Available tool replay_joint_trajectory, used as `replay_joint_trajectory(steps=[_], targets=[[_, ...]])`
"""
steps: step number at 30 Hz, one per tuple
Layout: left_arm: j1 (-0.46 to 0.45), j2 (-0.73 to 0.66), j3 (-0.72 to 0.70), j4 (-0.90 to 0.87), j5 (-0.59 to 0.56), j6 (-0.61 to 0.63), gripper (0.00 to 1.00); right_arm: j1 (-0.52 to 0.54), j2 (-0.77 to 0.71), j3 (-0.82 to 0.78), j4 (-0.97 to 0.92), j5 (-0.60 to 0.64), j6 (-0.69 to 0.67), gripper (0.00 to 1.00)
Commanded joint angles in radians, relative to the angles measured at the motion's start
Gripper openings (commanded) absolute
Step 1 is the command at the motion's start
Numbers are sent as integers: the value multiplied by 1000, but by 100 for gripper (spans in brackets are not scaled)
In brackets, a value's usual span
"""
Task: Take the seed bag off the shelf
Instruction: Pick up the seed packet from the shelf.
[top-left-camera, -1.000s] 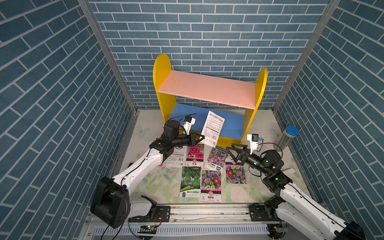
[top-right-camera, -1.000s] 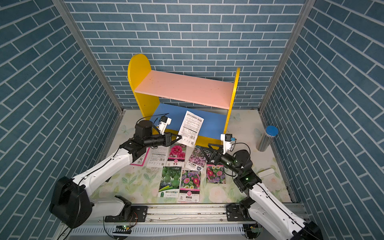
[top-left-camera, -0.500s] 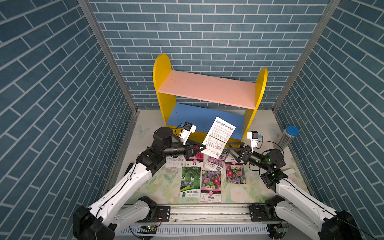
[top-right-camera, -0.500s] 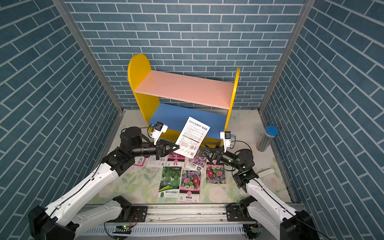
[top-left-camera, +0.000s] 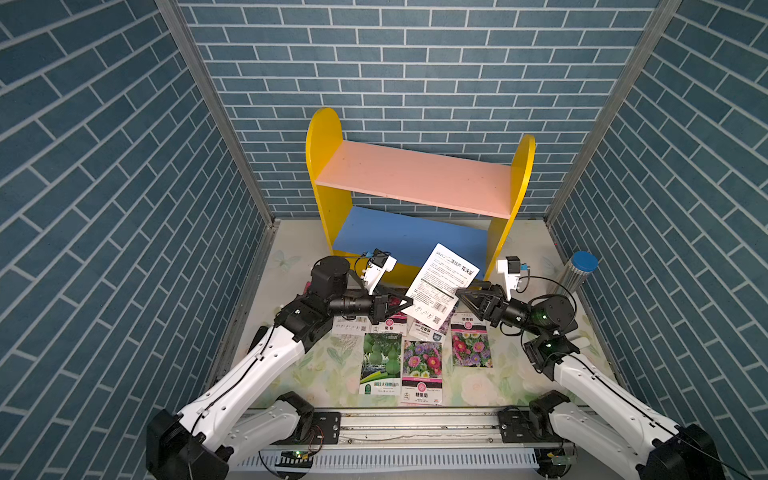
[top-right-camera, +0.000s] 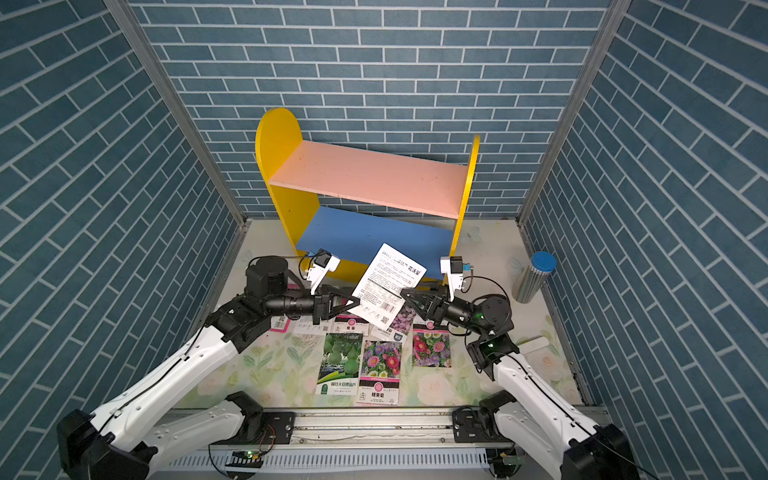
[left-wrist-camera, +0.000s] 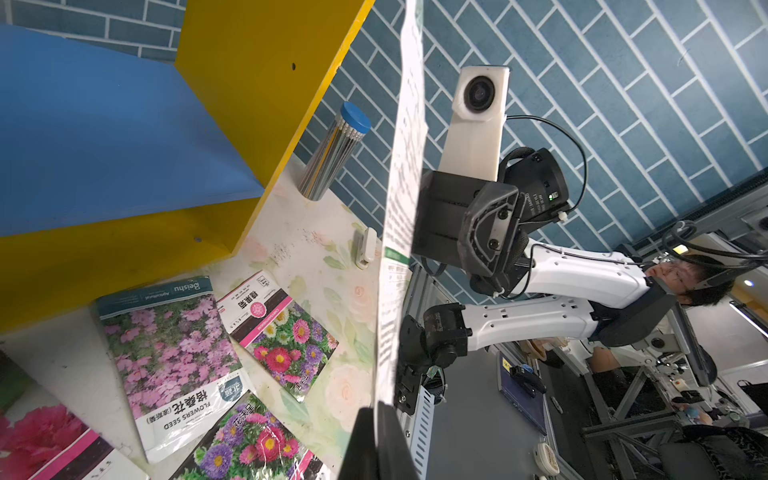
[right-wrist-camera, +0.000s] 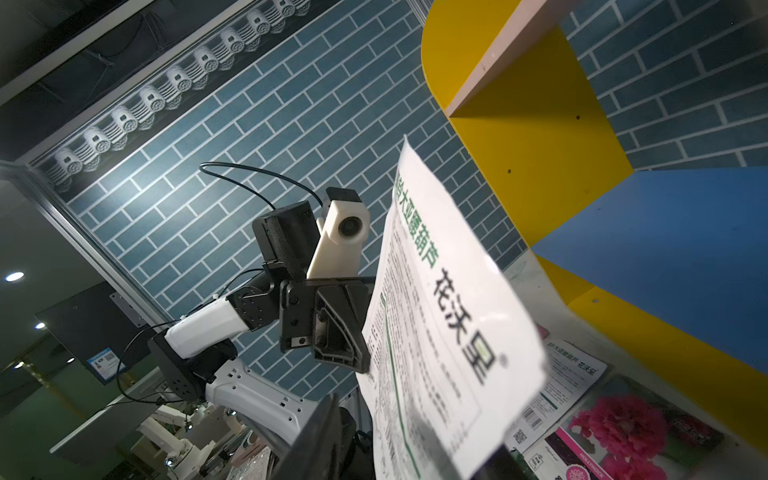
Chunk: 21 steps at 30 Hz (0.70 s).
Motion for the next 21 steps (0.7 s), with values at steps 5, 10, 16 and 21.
replay_joint_trajectory(steps=[5, 10, 16, 21], targets=[[-6, 11, -9, -42, -53, 24, 7, -3, -29, 12, -15, -4, -12, 23], [-6, 25, 23, -92, -118, 42, 21, -3, -103, 62, -260, 53, -118, 3], [-6, 23, 76, -189, -241, 62, 64, -3, -147, 44, -305, 61, -101, 0], [-3, -14, 121, -286, -407, 78, 100, 0, -173, 14, -325, 81, -89, 0]])
